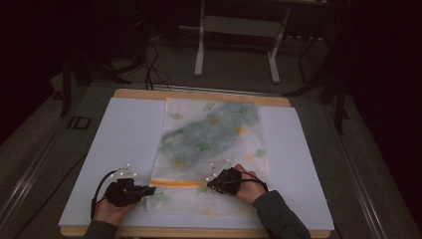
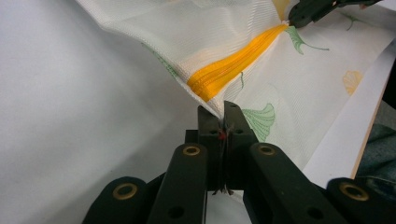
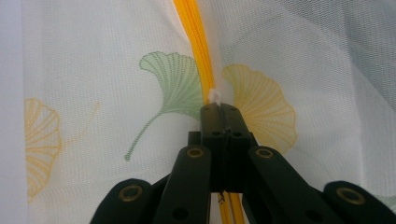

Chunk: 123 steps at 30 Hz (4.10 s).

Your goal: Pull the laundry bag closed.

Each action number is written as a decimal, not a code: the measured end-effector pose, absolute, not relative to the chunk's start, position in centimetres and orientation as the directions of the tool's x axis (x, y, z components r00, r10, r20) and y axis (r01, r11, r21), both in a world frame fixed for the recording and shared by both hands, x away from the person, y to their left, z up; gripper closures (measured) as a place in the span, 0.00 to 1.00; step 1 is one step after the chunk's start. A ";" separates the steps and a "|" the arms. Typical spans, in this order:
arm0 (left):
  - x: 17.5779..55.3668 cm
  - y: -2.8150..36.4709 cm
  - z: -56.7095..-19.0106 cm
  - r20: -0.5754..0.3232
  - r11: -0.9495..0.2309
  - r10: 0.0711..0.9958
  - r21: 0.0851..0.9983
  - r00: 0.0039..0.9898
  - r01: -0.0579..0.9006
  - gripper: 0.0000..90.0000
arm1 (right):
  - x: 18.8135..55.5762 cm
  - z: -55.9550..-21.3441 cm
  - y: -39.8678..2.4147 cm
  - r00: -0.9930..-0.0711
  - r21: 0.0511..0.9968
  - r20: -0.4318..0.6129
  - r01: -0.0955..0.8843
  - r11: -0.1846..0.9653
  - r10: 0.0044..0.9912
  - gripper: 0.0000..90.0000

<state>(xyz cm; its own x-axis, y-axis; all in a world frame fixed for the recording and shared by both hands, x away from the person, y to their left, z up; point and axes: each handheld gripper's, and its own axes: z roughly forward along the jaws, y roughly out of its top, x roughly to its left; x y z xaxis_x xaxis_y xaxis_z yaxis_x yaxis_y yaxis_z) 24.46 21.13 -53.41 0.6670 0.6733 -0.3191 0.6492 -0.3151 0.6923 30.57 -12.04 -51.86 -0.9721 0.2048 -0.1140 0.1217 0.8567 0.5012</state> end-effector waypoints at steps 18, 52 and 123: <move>24.4 21.3 -53.4 -0.322 -0.312 0.674 0.692 0.665 0.651 0.98 | 30.5 -51.8 -14.3 -0.961 0.488 -0.133 0.148 0.860 0.241 1.00; 24.4 21.4 -53.4 -0.325 -0.308 0.674 0.693 0.664 0.652 0.98 | 30.3 -51.7 -17.5 -0.947 0.482 -0.138 0.192 0.855 0.290 1.00; 24.4 21.5 -53.6 -0.329 -0.304 0.679 0.687 0.656 0.660 0.98 | 29.8 -50.4 -26.1 -0.919 0.396 -0.164 0.272 0.877 0.359 1.00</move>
